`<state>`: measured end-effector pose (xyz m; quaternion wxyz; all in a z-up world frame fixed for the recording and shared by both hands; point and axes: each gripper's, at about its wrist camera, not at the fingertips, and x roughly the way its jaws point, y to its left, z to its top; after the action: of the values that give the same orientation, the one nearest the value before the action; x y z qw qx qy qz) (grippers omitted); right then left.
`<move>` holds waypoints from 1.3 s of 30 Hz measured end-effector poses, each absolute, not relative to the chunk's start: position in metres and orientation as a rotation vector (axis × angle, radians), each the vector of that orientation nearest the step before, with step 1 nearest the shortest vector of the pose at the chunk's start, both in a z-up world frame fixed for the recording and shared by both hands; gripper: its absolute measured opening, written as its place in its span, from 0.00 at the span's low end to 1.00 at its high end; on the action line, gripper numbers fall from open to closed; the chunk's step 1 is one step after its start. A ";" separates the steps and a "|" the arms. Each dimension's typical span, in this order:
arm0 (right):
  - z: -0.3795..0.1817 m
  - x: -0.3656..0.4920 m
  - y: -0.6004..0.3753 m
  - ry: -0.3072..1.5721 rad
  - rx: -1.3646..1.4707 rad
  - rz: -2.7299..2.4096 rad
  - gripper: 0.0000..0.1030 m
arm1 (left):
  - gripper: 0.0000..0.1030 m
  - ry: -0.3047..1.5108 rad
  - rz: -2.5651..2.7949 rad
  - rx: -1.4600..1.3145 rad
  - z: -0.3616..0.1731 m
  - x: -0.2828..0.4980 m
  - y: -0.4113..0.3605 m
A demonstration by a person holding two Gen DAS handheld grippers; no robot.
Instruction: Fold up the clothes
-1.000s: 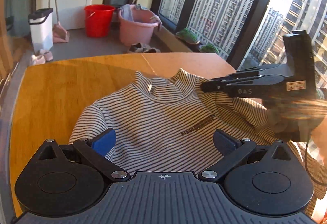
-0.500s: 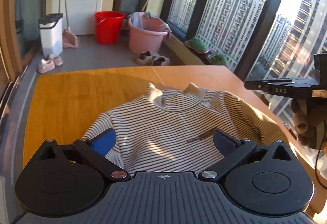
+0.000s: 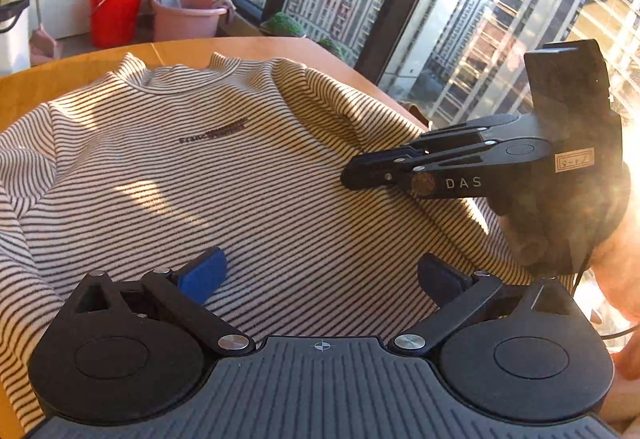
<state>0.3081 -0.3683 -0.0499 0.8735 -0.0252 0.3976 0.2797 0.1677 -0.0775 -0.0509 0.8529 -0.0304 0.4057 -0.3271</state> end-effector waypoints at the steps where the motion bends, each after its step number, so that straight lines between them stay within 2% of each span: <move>1: -0.049 0.302 -0.371 0.826 -0.057 0.572 0.10 | 1.00 0.851 -0.689 -0.069 -0.052 0.164 -0.074; 7: -0.037 0.265 -0.386 0.828 -0.087 0.515 0.10 | 1.00 0.863 -0.713 -0.081 -0.050 0.142 -0.073; 10: -0.009 0.241 -0.411 0.815 -0.024 0.505 0.26 | 1.00 0.865 -0.704 -0.067 -0.048 0.144 -0.074; 12: 0.013 0.223 -0.437 0.790 0.023 0.486 0.42 | 1.00 0.862 -0.706 -0.077 -0.049 0.146 -0.073; 13: 0.022 0.216 -0.450 0.791 0.055 0.473 0.44 | 1.00 0.861 -0.706 -0.083 -0.048 0.148 -0.074; 17: 0.026 0.181 -0.488 0.888 0.171 0.420 0.45 | 1.00 0.855 -0.704 -0.076 -0.049 0.148 -0.073; 25: -0.023 0.137 -0.523 1.073 0.335 0.308 0.45 | 1.00 0.847 -0.695 -0.063 -0.049 0.152 -0.084; 26: -0.029 0.136 -0.526 1.083 0.374 0.312 0.43 | 1.00 0.842 -0.695 -0.052 -0.049 0.151 -0.085; 29: -0.023 0.135 -0.514 1.041 0.376 0.391 0.12 | 1.00 0.828 -0.687 0.014 -0.049 0.147 -0.091; 34: 0.057 0.150 -0.496 0.731 0.292 0.492 0.07 | 1.00 0.766 -0.662 0.142 -0.032 0.136 -0.102; 36: 0.095 0.162 -0.491 0.585 0.255 0.521 0.07 | 1.00 0.652 -0.688 0.149 -0.002 0.123 -0.101; 39: 0.133 0.184 -0.477 0.464 0.229 0.560 0.07 | 1.00 0.463 -0.728 0.186 0.045 0.098 -0.103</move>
<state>0.1844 -0.4768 0.1328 0.9282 0.1120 0.2263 0.2731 0.0977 -0.1028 0.0449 0.9042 0.0901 0.2242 -0.3523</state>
